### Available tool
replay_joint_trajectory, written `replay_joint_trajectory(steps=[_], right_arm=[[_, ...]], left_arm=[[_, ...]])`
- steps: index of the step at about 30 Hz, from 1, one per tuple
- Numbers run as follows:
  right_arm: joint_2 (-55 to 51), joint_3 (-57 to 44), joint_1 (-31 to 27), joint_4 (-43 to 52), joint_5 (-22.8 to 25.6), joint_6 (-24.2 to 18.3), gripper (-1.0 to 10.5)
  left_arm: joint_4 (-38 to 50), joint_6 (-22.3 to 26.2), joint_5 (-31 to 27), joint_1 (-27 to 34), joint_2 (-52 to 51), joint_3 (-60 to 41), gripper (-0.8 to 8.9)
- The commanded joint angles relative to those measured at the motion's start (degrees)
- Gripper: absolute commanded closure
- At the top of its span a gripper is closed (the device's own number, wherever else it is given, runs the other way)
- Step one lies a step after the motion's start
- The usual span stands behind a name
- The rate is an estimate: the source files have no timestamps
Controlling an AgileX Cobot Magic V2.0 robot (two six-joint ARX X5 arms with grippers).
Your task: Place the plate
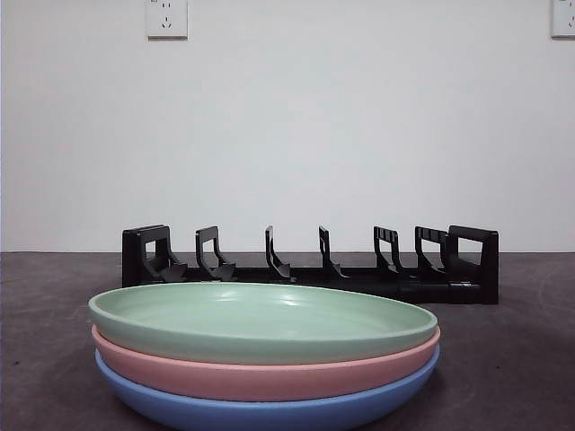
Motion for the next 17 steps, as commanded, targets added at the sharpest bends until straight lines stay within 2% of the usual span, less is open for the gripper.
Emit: replay_joint_trajectory(steps=[1, 17], right_arm=[[-0.04, -0.22, -0.02, 1.88, 0.20, 1.01, 9.3], [-0.04, -0.20, -0.02, 2.71, 0.20, 1.01, 9.3]], left_arm=[[0.55, -0.15, -0.09, -0.04, -0.09, -1.05, 8.06], [0.55, -0.15, -0.09, -0.04, -0.09, -1.05, 8.06]])
